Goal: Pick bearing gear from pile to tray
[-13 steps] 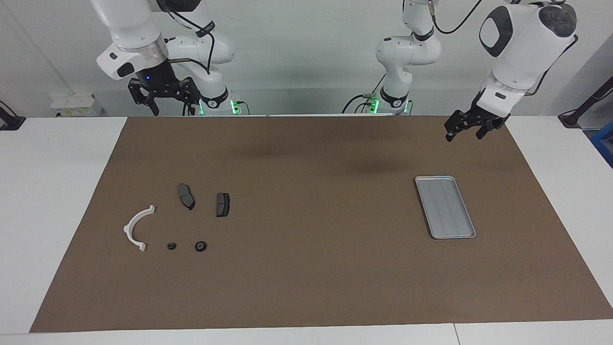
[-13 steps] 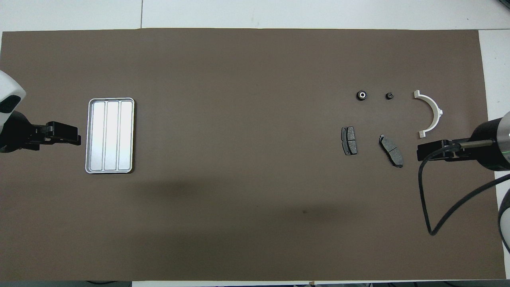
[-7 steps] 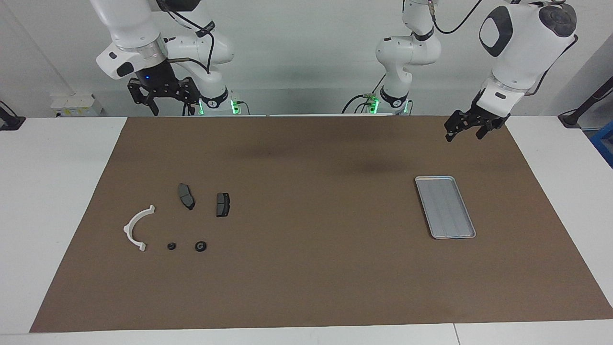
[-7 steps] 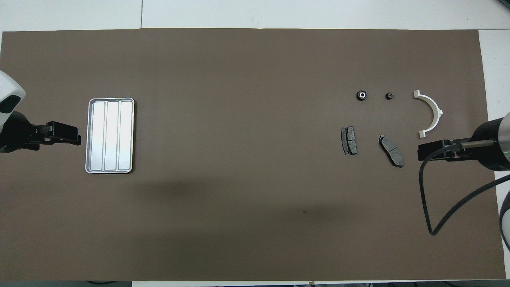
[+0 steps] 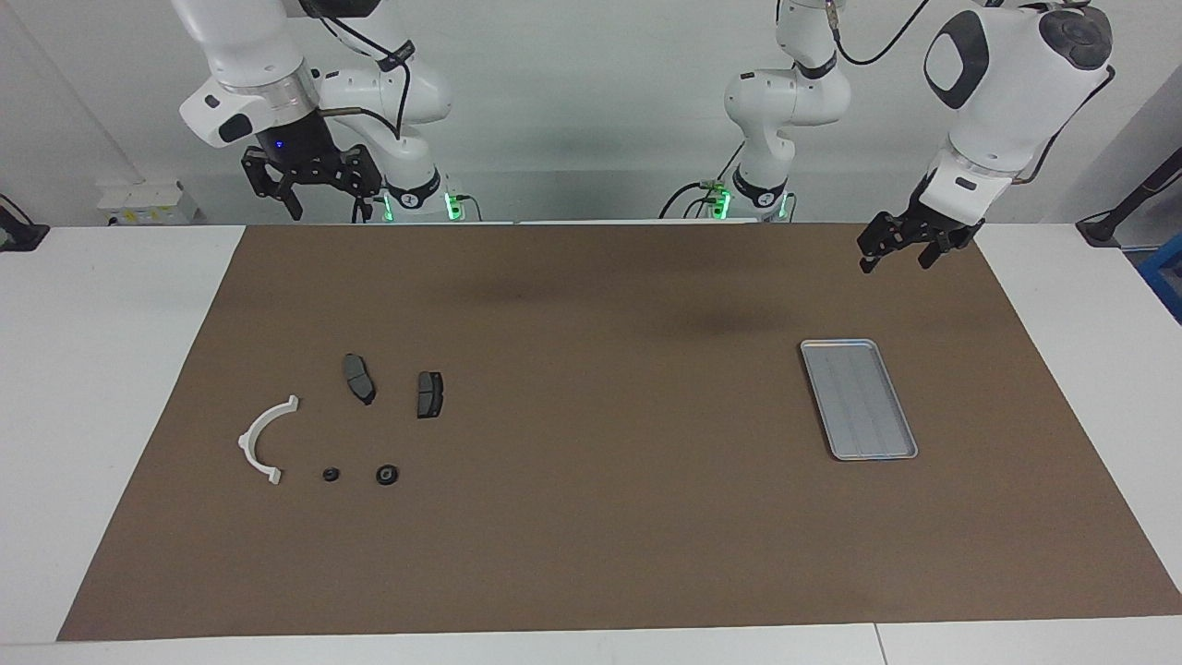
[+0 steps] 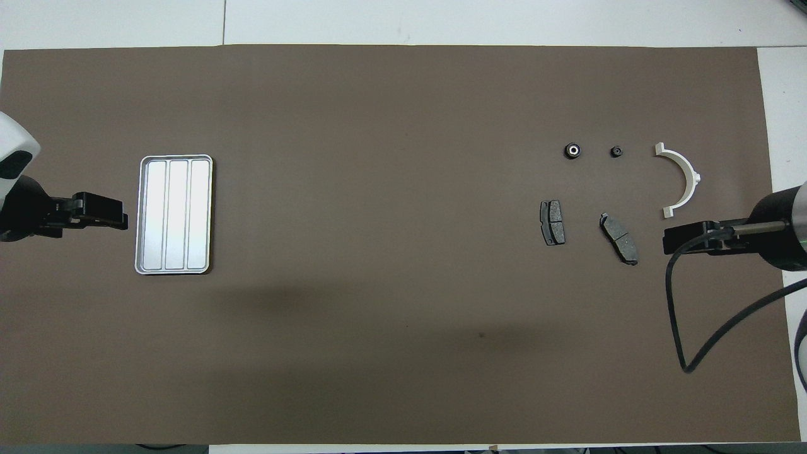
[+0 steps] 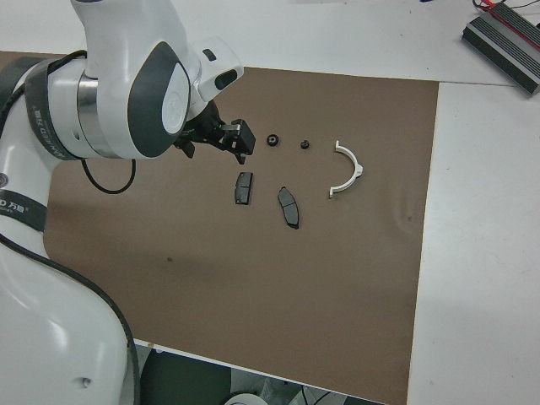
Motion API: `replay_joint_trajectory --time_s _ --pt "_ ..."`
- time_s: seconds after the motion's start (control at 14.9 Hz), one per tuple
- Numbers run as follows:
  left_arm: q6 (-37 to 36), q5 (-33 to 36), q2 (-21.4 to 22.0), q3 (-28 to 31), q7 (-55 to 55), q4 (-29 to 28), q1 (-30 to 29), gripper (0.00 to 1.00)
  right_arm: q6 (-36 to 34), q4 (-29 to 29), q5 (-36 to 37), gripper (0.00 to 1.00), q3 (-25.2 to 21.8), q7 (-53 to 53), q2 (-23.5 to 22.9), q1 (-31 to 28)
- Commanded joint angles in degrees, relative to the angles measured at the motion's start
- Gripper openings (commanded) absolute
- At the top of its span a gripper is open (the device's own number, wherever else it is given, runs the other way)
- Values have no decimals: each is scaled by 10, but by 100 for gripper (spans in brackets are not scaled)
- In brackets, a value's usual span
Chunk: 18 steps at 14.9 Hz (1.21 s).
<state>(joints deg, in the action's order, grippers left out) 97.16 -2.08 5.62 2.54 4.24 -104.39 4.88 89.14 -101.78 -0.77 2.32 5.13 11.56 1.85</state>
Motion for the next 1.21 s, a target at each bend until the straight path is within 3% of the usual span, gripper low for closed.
replay_joint_trajectory --time_s 0.0,0.13,0.27,0.67,0.87,1.14 --pt "25 -6 19 6 -4 -23 5 100 -2 -4 -6 100 1 -2 8 -6" --pt "26 -6 19 5 -5 -24 5 100 35 -17 -4 100 1 0 -1 -5" --pt "27 -6 20 6 -7 -28 5 100 80 -27 5 100 1 1 -41 -6" --pt "36 -6 21 6 -5 -35 4 100 241 -11 42 100 -1 15 -235 -11" --pt "37 -6 24 6 -6 -39 4 100 290 46 45 100 0 54 -333 -11" --pt "48 -6 28 6 -4 -49 5 100 286 153 43 100 0 105 -447 -8"
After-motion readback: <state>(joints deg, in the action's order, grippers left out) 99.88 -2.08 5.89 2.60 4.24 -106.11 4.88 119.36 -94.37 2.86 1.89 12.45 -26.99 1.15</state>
